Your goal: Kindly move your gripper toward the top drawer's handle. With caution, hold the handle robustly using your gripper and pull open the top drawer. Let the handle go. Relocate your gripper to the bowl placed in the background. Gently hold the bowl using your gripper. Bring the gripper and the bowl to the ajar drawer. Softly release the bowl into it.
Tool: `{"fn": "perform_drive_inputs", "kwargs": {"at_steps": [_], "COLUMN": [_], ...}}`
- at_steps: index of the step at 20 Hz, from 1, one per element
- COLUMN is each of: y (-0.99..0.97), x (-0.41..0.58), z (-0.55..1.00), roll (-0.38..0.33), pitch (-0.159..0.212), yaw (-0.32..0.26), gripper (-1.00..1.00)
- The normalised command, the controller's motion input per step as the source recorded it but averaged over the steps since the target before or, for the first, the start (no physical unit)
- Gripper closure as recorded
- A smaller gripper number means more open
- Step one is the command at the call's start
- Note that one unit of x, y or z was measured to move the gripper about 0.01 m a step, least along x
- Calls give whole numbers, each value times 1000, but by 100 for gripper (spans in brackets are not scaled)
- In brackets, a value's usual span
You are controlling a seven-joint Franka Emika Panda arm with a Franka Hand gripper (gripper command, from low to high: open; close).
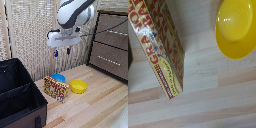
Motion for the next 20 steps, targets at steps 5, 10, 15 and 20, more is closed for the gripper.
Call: {"fn": "perform_drive_inputs", "kwargs": {"at_steps": [5,10,15,20], "y": [1,0,1,0], "x": [30,30,66,116], "z": [253,263,512,603], "roll": [-276,-303,-222,-184], "pitch": [0,0,2,2], "yaw": [151,155,156,138], "gripper": [-100,-100,-100,-100]}}
